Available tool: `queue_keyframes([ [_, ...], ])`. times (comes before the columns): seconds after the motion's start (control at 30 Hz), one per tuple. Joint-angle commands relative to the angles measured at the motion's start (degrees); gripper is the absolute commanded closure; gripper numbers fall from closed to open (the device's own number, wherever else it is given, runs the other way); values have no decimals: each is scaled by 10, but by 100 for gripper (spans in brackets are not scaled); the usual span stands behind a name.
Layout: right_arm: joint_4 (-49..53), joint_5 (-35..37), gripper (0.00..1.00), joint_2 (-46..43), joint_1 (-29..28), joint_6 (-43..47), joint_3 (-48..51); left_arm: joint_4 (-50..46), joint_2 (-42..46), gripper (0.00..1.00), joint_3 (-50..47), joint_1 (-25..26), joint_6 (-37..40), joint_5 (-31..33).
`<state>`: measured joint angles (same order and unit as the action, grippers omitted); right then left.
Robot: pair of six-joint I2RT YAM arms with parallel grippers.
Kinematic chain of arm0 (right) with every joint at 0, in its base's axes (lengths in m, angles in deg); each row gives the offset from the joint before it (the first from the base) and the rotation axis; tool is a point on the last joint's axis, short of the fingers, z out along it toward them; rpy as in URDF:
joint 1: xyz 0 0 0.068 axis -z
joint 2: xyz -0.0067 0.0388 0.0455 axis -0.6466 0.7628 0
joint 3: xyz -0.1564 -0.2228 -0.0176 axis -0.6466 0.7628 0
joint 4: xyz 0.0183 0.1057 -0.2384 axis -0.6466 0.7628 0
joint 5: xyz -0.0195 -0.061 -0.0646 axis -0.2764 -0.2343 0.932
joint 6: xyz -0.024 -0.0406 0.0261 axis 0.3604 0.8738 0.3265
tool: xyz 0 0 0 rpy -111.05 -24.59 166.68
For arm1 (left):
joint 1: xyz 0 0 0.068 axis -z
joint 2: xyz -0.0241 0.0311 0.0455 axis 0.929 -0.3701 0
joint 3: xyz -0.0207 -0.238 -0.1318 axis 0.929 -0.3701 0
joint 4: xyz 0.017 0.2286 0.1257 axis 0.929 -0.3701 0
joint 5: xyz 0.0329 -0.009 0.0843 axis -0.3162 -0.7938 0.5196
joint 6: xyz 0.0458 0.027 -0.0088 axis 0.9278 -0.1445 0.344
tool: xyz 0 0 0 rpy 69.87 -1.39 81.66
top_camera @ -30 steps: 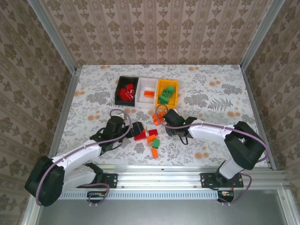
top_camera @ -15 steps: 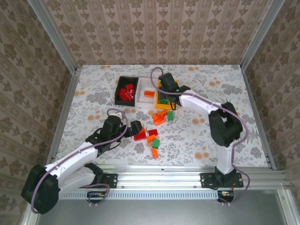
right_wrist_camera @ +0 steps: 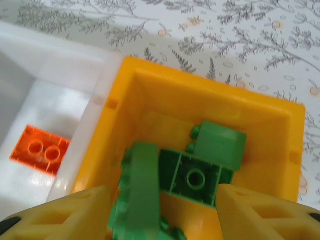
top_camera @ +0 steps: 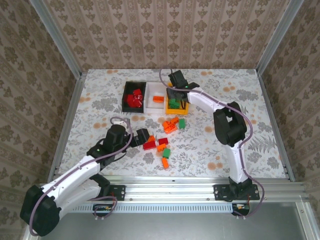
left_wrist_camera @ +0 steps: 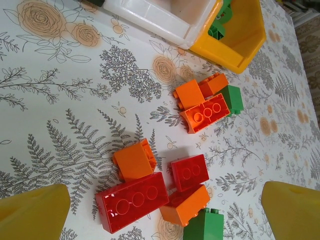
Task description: Sort the legos into containers by color
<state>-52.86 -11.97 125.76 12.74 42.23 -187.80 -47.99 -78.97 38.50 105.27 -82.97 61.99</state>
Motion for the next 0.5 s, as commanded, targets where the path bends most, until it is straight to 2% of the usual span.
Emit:
queue_keyframes([
  [0.0,-12,13,41,-103,-24,1,69,9,-10,0,-6,-4,1,-1],
  [0.17,-54,40,43,-221,-68,-48,248,39,-42,0,-8,-1,-3,-10],
  [0.27,-72,31,44,-269,-73,-87,338,54,-60,0,-12,1,-4,-13],
  [0.47,-67,-8,41,-261,-70,-113,383,72,-86,0,-8,3,-5,-21],
])
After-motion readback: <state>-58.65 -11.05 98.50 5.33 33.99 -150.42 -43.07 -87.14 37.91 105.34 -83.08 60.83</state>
